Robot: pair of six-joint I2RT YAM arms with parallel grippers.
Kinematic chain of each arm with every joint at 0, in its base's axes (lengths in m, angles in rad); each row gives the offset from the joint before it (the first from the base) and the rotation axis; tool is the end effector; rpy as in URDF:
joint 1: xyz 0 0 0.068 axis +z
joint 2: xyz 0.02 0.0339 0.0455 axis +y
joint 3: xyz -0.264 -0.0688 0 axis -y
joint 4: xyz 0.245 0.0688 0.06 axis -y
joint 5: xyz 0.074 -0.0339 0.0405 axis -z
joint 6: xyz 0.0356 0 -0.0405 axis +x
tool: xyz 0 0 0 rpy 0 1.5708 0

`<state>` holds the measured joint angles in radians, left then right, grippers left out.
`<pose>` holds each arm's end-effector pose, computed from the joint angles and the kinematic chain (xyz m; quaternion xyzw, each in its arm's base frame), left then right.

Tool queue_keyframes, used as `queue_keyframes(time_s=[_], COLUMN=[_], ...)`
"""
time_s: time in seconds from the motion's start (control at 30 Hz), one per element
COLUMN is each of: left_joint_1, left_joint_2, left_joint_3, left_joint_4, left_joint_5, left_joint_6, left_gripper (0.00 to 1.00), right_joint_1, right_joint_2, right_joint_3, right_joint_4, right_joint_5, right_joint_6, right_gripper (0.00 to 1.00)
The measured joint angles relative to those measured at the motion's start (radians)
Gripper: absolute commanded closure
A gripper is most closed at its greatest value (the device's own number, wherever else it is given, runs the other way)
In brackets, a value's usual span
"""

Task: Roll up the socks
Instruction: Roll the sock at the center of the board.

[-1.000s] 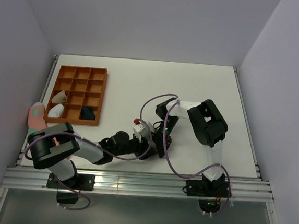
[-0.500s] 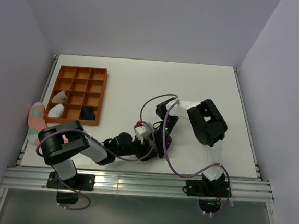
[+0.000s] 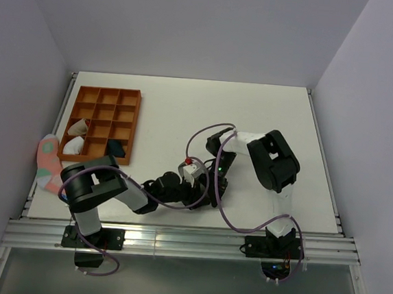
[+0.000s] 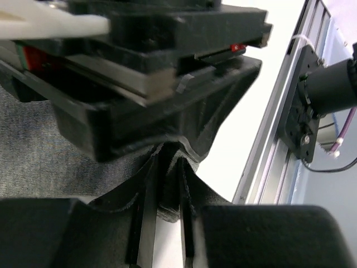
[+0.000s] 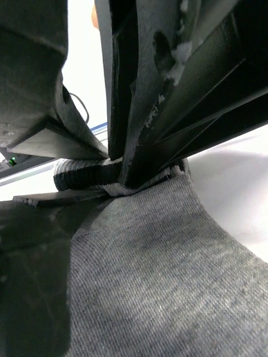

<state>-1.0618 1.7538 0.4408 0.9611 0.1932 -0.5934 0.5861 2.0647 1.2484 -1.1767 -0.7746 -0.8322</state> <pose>0.1357 -0.2573 0.1139 0.2431 0.7810 -0.4730 0.3273 0.2494 0.1955 0.1178 0.5295 -0.7386 -0.3903 0.1472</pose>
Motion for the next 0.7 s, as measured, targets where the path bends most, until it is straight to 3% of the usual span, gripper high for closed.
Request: queue_keyframes(time_s=[0.27, 0.7], left_joint_1=[0.0, 0.0], left_joint_2=[0.061, 0.108], left_joint_3=[0.018, 0.015], left_joint_4=[0.06, 0.128], left_joint_5=[-0.009, -0.04], left_joint_6=[-0.103, -0.232], left_gripper=[1.0, 1.0], right_joint_1=[-0.014, -0.146], right_joint_2=[-0.044, -0.175], right_joint_3=[-0.019, -0.046], right_joint_4=[0.033, 0.187], right_joint_5=[0.037, 0.072], right_joint_6=[0.051, 0.143], right_gripper=[0.53, 0.51])
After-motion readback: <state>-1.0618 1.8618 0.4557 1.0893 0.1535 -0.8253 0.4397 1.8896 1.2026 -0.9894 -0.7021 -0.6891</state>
